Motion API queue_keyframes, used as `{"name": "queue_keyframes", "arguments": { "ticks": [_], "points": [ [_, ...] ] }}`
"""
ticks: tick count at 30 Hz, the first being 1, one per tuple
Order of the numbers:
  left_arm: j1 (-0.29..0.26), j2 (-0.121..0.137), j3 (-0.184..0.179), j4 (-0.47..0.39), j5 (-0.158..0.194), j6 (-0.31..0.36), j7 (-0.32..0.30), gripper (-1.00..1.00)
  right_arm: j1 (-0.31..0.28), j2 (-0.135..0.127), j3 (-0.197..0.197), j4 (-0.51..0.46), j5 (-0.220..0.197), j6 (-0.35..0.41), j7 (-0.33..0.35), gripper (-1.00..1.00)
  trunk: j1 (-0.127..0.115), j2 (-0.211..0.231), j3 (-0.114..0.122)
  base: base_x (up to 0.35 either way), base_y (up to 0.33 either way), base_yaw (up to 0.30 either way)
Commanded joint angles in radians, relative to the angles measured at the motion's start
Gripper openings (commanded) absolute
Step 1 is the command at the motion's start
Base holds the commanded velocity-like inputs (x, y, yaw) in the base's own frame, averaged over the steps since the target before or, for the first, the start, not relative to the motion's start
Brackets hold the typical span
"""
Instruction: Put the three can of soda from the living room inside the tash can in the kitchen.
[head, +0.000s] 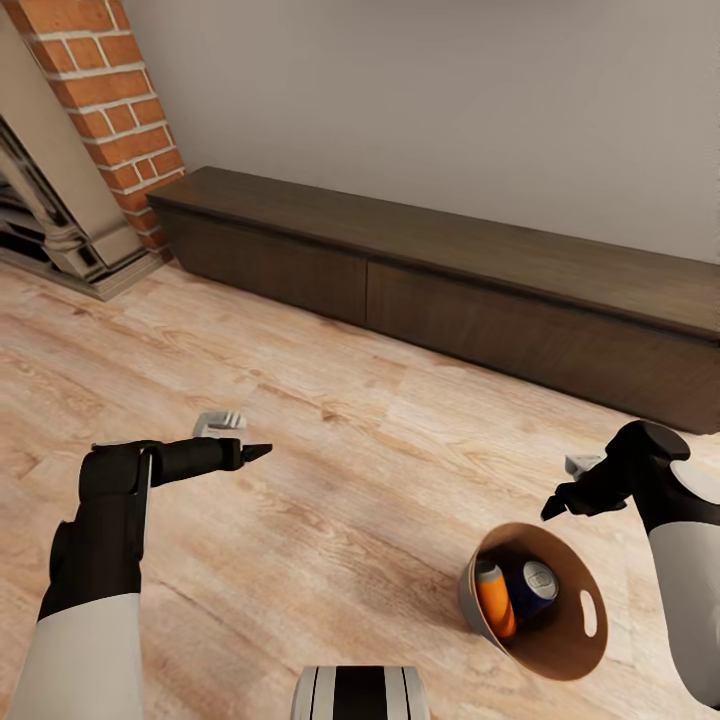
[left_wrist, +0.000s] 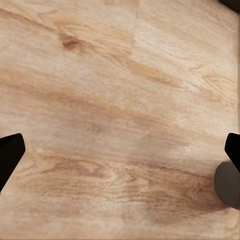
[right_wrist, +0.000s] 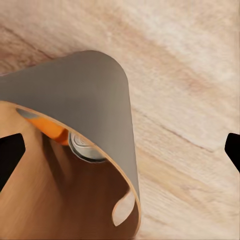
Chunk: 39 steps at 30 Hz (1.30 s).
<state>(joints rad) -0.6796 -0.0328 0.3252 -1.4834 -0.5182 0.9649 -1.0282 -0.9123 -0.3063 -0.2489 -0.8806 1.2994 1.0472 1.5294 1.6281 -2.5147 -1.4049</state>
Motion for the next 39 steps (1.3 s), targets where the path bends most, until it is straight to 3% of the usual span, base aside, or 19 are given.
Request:
{"name": "queue_keyframes", "arguments": {
  "ticks": [1, 39],
  "points": [
    [0.000, -0.001, 0.000, 0.000, -0.001, 0.000, 0.000, 1.00, 0.001, 0.000, 0.000, 0.000, 0.000, 0.000, 0.000, 1.00, 0.000, 0.000, 0.004, 0.000, 0.000, 0.000],
    [-0.001, -0.001, -0.001, 0.003, -0.007, 0.003, 0.002, 1.00, 0.044, 0.001, 0.000, -0.002, -0.002, 0.000, 0.000, 1.00, -0.017, 0.009, 0.151, 0.000, 0.000, 0.000]
  ]
}}
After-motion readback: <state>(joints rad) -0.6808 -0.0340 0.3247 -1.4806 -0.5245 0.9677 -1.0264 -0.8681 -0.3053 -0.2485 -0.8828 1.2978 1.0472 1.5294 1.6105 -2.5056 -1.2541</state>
